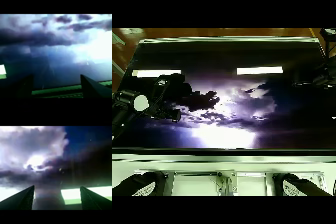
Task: Fold the shirts.
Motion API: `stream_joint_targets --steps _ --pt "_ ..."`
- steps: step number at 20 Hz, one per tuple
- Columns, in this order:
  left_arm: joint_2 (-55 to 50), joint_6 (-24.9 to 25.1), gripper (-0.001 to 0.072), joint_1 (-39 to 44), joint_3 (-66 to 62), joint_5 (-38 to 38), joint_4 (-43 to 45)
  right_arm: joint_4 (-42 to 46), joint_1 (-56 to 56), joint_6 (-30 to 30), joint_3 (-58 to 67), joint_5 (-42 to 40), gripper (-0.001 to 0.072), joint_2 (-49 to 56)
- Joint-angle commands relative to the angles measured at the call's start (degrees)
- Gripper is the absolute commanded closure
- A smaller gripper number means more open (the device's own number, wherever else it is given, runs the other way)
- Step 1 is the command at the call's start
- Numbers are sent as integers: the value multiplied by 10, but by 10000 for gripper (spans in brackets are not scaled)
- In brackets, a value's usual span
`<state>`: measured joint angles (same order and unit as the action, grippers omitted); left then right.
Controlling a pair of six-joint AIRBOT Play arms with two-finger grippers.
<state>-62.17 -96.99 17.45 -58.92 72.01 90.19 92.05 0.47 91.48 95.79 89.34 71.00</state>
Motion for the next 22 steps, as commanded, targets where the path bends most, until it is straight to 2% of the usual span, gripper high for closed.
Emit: stream_joint_targets --steps 1,11,14,17,19,22 --pt "0 0 -4 0 0 0 0 0 0 1 0 -18 23 0" --pt "0 0 -3 0 0 0 0 -6 1 15 0 -66 23 7" --pt "0 0 -3 0 0 0 0 -68 1 25 -37 -48 23 26" --pt "0 0 -3 0 0 -5 -2 -149 1 25 -126 -36 23 34" --pt "0 0 -4 1 0 -61 -2 -172 1 25 -170 -35 23 34" --pt "-2 0 -3 0 0 -86 0 -186 1 31 -200 -32 23 34"
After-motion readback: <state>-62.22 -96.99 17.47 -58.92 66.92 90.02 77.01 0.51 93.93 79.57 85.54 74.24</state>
